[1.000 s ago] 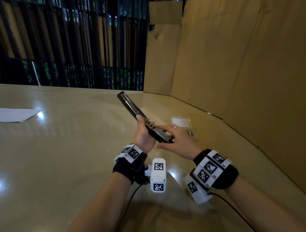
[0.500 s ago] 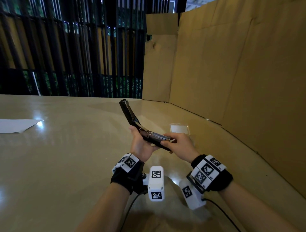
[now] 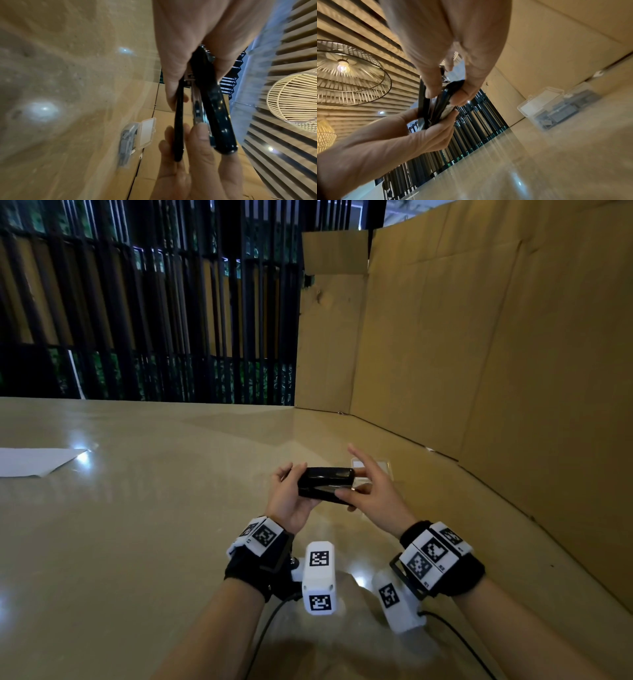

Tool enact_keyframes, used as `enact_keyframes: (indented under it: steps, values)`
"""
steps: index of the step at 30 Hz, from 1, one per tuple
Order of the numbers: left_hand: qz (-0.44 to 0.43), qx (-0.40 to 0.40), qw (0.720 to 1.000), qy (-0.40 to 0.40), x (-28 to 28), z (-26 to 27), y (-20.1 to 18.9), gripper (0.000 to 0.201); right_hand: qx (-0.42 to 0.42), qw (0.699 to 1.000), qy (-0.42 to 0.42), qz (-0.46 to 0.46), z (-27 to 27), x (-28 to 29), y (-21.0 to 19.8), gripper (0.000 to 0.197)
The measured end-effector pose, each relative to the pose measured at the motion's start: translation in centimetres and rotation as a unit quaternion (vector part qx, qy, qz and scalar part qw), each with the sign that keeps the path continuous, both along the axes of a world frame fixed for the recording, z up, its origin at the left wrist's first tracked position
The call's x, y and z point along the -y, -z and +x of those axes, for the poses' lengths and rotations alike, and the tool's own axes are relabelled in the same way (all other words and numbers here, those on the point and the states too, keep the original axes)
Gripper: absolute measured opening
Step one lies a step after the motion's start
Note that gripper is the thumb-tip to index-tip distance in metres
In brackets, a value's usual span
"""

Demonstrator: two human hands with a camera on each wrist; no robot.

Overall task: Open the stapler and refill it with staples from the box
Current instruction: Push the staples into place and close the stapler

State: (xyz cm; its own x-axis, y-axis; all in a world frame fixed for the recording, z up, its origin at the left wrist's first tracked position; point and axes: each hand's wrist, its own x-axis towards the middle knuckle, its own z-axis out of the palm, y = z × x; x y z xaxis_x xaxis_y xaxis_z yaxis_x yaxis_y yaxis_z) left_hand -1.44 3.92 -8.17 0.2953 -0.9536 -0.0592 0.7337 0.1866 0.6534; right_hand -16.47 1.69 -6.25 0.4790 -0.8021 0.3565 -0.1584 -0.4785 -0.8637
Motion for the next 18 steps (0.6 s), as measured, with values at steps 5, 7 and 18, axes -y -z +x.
enact_keyframes:
  steps: [5,7,18]
  values:
    - [0.038,-0.02,0.999,0.004,0.9,1.1,0.8,0.051,-0.163,0.979,-0.045,-0.115,-0.7,-0.6,-1.1,0.079]
    - [0.054,-0.018,0.998,0.028,0.9,1.0,0.6,0.064,-0.193,0.97,-0.032,-0.146,-0.5,-0.6,-1.3,0.071]
    - [0.145,0.075,0.98,0.116,-1.0,-0.3,-0.1,0.016,-0.096,0.99,0.069,0.072,0.5,2.0,0.1,0.053]
